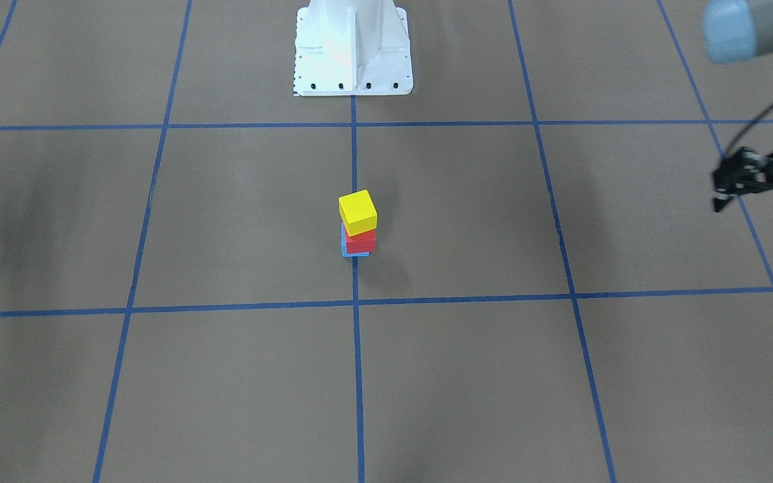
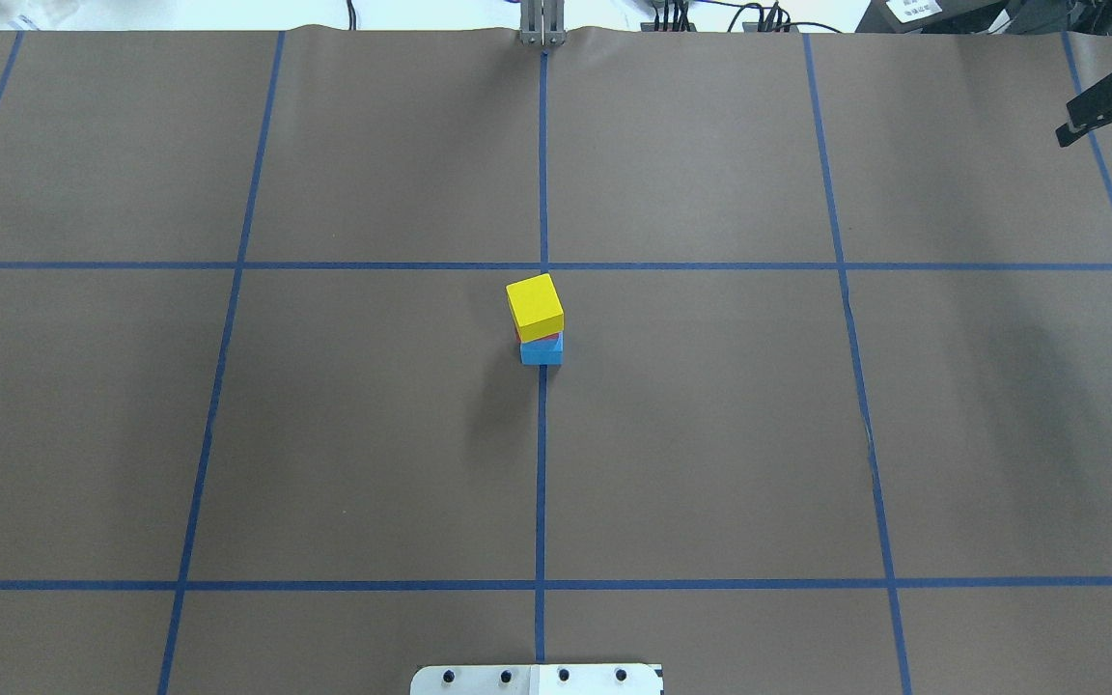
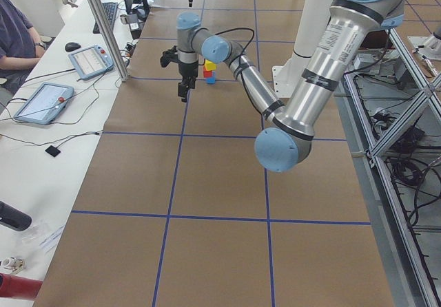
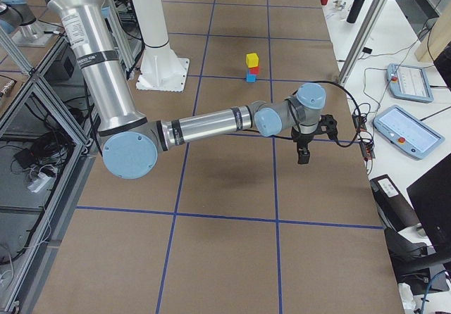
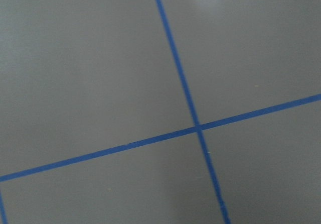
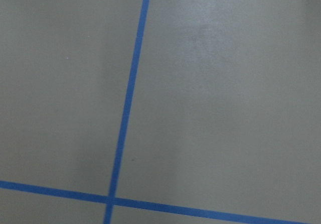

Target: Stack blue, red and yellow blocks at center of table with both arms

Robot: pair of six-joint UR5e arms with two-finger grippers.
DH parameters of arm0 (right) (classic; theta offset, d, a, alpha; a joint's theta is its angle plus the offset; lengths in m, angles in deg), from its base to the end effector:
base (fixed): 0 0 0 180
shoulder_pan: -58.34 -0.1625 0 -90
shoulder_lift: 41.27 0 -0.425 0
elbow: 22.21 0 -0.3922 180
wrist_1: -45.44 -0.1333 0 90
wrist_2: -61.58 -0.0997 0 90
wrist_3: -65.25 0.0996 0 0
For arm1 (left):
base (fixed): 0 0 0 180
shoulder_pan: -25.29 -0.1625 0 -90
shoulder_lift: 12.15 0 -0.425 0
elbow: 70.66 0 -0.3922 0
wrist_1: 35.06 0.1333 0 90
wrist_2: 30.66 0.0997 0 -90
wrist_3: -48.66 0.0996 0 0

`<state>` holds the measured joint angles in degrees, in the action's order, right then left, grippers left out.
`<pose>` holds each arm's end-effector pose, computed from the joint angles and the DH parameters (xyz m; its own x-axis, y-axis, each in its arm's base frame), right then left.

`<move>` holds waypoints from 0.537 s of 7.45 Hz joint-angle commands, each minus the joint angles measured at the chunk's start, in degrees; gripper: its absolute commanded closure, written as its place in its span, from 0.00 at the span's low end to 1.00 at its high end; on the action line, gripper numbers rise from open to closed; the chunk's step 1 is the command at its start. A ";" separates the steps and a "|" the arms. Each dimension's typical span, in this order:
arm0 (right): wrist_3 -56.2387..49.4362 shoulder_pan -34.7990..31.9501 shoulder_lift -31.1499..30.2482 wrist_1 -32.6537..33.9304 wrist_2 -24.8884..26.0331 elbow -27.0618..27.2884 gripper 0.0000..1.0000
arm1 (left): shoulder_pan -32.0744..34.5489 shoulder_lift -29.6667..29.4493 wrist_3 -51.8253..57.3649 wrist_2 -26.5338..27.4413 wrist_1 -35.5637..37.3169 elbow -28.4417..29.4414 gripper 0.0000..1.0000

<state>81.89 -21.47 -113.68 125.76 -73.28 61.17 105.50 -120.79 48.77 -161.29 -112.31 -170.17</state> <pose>-0.0497 -0.6329 0.5239 0.6737 -0.0910 0.7334 -0.0286 0.9884 0.1489 0.0342 -0.6008 0.4266 0.7182 0.3013 -0.6273 -0.1653 0.9495 0.2668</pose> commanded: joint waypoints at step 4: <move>-8.91 -9.57 -12.46 0.54 -3.56 3.17 0.00 | 14.01 7.63 23.62 -2.36 -11.57 19.50 0.00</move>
<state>73.40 -30.38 -122.70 126.05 -76.74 62.06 119.28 -116.10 71.87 -163.92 -120.27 -153.05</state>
